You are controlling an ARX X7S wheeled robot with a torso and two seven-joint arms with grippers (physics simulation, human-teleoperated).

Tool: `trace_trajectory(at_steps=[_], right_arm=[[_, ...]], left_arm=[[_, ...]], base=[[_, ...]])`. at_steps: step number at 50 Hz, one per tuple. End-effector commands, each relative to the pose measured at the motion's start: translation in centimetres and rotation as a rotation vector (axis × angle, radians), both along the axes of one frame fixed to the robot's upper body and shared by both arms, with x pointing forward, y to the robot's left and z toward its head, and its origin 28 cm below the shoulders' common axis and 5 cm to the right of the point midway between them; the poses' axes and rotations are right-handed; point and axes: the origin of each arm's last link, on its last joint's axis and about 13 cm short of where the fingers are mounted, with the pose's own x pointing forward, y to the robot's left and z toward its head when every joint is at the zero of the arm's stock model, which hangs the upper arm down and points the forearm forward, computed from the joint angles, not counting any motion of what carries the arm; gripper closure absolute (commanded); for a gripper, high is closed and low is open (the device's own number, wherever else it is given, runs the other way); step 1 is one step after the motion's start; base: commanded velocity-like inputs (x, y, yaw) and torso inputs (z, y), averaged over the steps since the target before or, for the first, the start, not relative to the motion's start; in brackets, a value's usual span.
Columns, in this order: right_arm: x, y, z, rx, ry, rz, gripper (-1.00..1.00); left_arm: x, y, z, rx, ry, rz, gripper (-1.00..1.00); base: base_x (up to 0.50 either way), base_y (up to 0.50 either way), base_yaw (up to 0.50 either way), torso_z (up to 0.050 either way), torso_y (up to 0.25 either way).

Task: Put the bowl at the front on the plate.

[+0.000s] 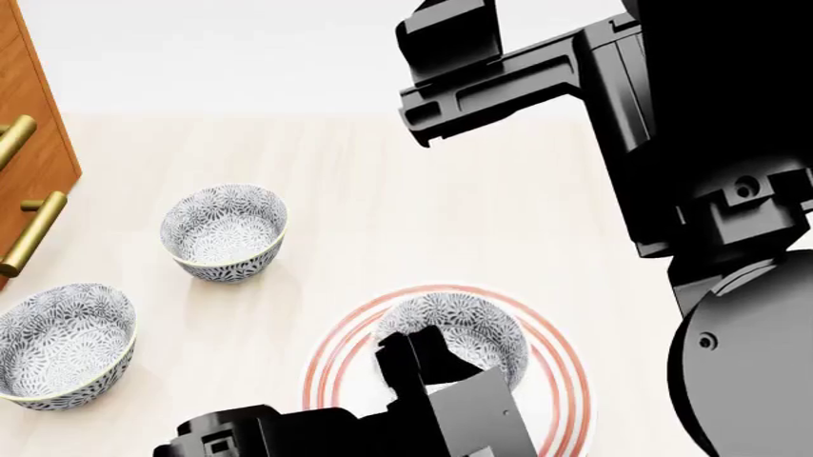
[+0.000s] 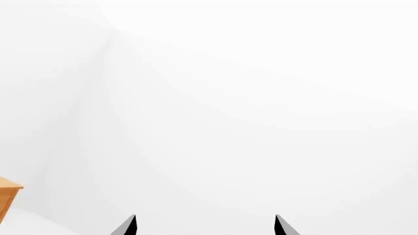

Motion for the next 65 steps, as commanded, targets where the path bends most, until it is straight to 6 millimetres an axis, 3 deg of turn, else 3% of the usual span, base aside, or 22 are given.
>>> trace_trajectory(at_steps=[1, 40, 65], right_arm=[[0.1, 0.0, 0.2, -0.003, -0.002, 0.001, -1.0], [0.1, 0.0, -0.2, 0.006, 0.0, -0.008, -1.0], [-0.1, -0.2, -0.5, 0.02, -0.004, -0.016, -1.0]], left_arm=[[-0.1, 0.0, 0.5, -0.019, 0.026, -0.031, -1.0], [-0.1, 1.5, 5.2, -0.368, 0.178, -0.064, -1.0], [2.2, 2.6, 7.4, -0.557, 0.158, 0.108, -1.0]], base=[[0.0, 0.0, 0.0, 0.0, 0.0], [0.0, 0.0, 0.0, 0.0, 0.0], [0.0, 0.0, 0.0, 0.0, 0.0]])
